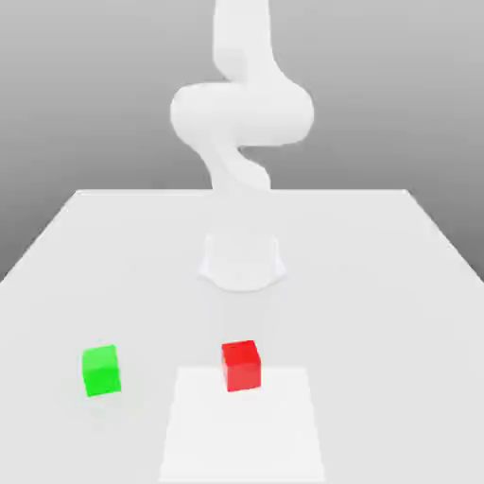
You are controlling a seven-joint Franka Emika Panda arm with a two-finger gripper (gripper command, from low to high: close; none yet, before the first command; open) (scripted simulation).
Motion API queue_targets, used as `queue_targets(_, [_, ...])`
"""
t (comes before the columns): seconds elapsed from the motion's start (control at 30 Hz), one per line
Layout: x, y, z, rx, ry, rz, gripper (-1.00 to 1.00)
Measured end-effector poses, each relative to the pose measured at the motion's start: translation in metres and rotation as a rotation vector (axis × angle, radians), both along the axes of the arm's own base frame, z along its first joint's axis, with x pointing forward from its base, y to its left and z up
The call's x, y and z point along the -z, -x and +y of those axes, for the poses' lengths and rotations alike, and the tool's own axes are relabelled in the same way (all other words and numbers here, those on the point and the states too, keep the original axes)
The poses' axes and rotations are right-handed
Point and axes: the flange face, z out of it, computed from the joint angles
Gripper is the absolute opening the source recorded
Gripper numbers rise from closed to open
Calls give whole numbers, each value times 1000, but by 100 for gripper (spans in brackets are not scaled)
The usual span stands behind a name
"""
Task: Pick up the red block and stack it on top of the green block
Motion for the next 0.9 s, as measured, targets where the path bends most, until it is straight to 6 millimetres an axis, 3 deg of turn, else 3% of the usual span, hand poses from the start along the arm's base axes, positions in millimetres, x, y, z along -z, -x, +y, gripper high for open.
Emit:
queue_targets(0.13, [99, -33, -1, -32, 23, 147, 0])
queue_targets(0.3, [225, -39, -1, -78, 46, 333, 0])
queue_targets(0.4, [300, -24, -1, -110, 57, 453, 0])
queue_targets(0.6, [452, 35, -1, -180, 70, 691, 0])
queue_targets(0.77, [507, 45, -1, -188, 72, 720, 0])
queue_targets(0.8, [514, 46, -1, -188, 72, 721, -100])
queue_targets(0.9, [514, 46, -1, -188, 72, 721, -100])
